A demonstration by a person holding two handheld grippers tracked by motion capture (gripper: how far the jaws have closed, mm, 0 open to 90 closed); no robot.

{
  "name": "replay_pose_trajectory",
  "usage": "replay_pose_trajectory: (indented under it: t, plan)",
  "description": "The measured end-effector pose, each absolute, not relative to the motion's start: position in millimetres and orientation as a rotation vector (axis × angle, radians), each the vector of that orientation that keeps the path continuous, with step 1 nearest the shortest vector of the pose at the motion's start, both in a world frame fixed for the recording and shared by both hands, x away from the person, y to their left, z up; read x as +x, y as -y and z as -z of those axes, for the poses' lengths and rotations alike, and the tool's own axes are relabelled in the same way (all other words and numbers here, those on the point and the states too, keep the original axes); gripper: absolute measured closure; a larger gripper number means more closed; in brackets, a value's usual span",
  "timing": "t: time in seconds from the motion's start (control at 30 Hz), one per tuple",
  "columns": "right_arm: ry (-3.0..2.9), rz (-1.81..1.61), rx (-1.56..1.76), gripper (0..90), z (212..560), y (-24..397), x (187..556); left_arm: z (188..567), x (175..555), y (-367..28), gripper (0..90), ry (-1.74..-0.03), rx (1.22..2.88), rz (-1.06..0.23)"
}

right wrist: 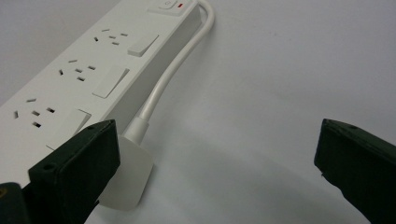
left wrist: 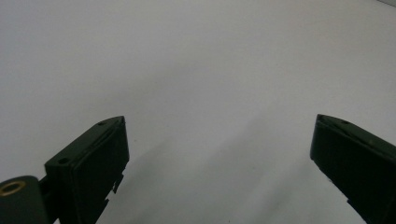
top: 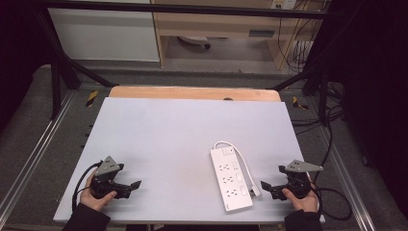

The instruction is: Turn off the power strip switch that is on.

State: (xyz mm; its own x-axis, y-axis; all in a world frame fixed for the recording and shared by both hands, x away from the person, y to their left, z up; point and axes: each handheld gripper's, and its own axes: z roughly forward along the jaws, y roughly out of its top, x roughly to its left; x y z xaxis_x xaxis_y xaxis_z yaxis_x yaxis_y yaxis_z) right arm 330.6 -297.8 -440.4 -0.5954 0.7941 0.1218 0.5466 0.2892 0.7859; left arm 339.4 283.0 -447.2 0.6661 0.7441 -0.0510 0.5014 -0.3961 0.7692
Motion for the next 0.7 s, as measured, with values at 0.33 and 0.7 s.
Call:
replay_pose_trajectory:
  t: [0.33, 0.7]
  plan:
    - [-2.289, -1.209, 1.197, 0.8, 438.1, 291.9, 332.7, 447.6, 339.8, -282.2, 4.5, -0.964, 2.08, -0.384]
    - [-2.302, -1.208, 1.178, 0.8, 435.0, 285.5, 333.7, 447.6, 339.8, -282.9, 4.5, -0.964, 2.077, -0.384]
